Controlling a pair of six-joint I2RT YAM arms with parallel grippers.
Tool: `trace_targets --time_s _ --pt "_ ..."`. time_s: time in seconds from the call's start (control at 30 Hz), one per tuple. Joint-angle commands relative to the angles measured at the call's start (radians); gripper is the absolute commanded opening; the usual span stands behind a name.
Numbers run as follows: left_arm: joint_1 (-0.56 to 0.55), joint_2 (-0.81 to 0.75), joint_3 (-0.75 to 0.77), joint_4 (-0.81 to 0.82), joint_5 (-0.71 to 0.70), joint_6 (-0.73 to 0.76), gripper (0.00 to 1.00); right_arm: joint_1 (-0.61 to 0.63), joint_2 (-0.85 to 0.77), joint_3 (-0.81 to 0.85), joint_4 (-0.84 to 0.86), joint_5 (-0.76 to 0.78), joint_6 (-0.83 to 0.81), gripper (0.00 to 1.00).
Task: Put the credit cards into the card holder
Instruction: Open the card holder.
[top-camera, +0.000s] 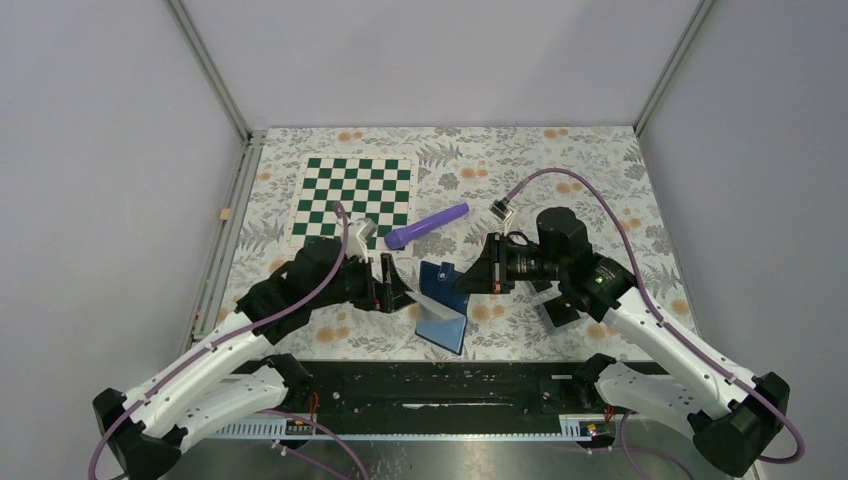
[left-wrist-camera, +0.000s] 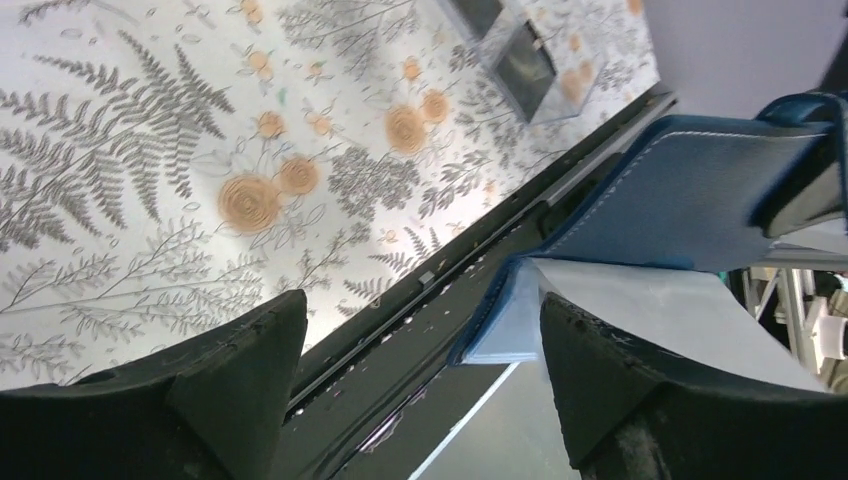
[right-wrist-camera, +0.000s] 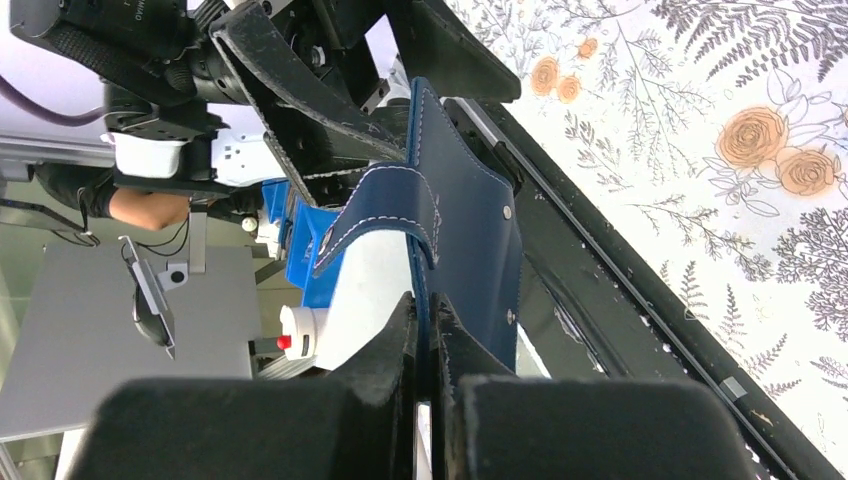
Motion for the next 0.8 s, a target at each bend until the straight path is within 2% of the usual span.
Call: trace_targets --time_s 0.0,0.2,0.37,0.77 --pt "0.005 0.046 0.055 -0.107 -0.047 0.04 0.86 -0.006 0.009 0.039 -0.022 0.037 -0.001 0.0" --pt "0.005 0.111 0.05 -0.145 -0.063 0.035 0.85 -0.005 0.011 0.045 -0.022 0.037 0.0 0.0" --pt "0.004 0.15 0.042 -0.117 -0.014 0.028 0.85 -0.005 0.014 0.042 -0.021 0.032 -0.002 0.0" --pt "0.004 0.044 -0.013 0.077 0.083 -0.017 0.83 -0.005 0.011 0.025 -0.015 0.022 -0.002 0.0"
